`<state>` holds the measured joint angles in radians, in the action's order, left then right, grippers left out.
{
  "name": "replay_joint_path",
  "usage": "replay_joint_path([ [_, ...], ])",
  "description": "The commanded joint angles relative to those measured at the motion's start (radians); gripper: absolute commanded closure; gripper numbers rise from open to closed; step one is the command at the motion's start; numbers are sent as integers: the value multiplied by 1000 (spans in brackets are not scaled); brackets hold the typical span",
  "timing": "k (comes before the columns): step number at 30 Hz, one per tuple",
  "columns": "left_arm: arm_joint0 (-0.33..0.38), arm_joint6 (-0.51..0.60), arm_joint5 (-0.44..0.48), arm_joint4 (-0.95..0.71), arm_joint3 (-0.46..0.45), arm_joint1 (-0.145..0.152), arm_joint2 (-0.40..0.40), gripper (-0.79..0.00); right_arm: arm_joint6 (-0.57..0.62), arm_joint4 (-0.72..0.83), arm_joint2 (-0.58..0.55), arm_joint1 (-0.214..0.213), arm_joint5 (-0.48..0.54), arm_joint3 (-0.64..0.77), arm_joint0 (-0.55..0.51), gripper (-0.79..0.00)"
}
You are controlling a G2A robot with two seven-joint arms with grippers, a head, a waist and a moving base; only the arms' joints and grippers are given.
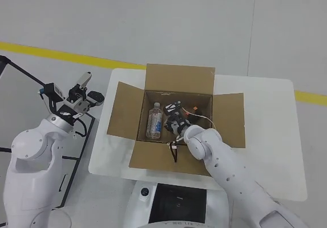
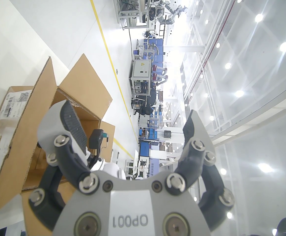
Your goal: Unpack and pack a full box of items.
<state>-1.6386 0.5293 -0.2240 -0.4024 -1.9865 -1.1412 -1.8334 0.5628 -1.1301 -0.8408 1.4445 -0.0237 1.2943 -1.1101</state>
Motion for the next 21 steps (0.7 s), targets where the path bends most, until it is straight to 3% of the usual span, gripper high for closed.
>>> replay_joint_path([
  [1, 0, 0, 0, 0, 0, 0, 0, -785, 13, 22, 20, 12, 1, -53, 31, 0],
  [5, 0, 0, 0, 0, 0, 0, 0, -785, 15, 45, 52, 32, 11, -120, 77, 0],
  [6, 0, 0, 0, 0, 0, 0, 0, -785, 12, 51, 56, 36, 12, -129, 83, -62],
  [7, 0, 0, 0, 0, 0, 0, 0, -785, 8, 52, 60, 39, 11, -139, 89, -179],
  [11, 0, 0, 0, 0, 0, 0, 0, -785, -2, 48, 73, 48, 13, -161, 101, -317],
  [18, 0, 0, 0, 0, 0, 0, 0, -785, -4, 54, 69, 53, 13, -157, 101, -323],
  [21, 0, 0, 0, 0, 0, 0, 0, -785, -1, 43, 64, 52, 18, -152, 98, -391],
])
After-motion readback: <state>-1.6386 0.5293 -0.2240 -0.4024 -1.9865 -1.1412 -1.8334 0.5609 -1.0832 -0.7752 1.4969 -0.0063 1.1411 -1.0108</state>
